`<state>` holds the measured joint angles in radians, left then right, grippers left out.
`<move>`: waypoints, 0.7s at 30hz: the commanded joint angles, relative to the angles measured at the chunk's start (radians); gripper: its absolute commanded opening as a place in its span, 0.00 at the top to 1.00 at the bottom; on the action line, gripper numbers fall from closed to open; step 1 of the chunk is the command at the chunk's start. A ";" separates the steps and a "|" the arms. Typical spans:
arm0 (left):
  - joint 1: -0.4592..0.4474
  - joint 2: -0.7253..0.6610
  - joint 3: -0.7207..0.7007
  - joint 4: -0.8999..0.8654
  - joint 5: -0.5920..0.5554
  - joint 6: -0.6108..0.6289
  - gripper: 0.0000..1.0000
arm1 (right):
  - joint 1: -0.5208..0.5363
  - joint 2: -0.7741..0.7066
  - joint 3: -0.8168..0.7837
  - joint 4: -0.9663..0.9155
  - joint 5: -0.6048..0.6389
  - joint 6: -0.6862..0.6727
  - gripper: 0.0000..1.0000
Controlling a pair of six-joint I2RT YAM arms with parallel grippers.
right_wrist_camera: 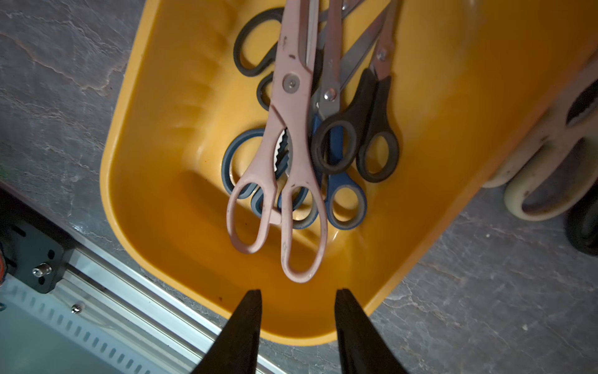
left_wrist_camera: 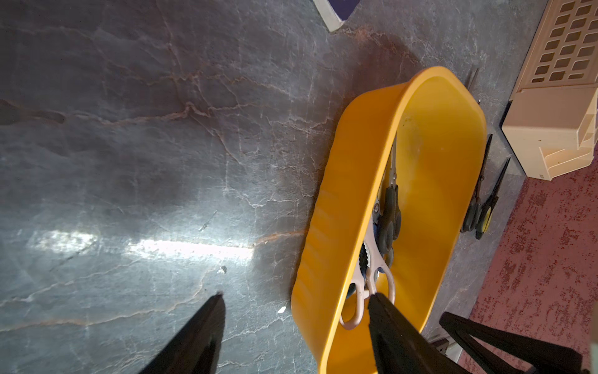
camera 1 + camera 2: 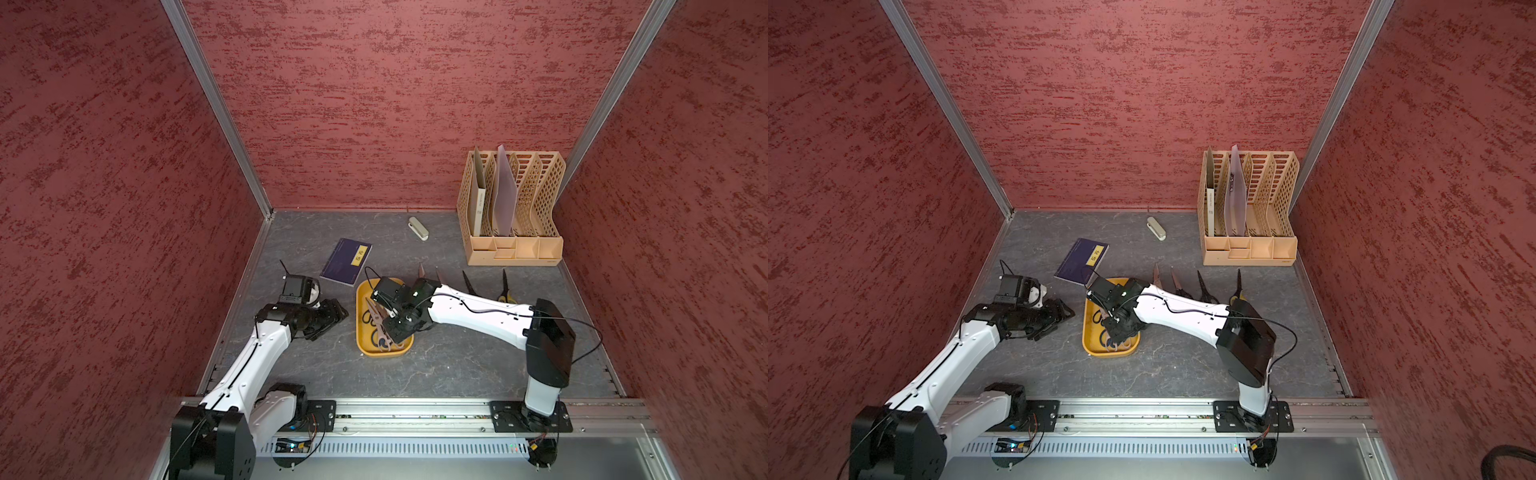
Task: Take the scissors out of the storage box
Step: Pick up the scissors from the storage box.
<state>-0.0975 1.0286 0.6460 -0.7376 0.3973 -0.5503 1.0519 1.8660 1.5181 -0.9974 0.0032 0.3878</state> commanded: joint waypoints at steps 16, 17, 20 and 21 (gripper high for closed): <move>-0.004 -0.015 -0.009 -0.011 -0.018 0.000 0.26 | 0.000 0.147 0.042 -0.018 0.101 -0.026 0.65; -0.004 -0.014 -0.009 -0.013 -0.018 0.000 0.26 | 0.000 0.151 0.039 -0.013 0.101 -0.025 0.67; -0.004 -0.015 -0.008 -0.014 -0.018 0.001 0.26 | 0.000 0.160 0.033 0.007 0.103 -0.021 0.70; -0.005 -0.015 -0.008 -0.014 -0.020 0.000 0.27 | 0.000 0.161 0.032 0.013 0.101 -0.020 0.72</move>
<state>-0.0975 1.0264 0.6449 -0.7429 0.3862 -0.5522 1.0519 2.0144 1.5600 -0.9993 0.0761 0.3660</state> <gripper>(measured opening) 0.736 0.294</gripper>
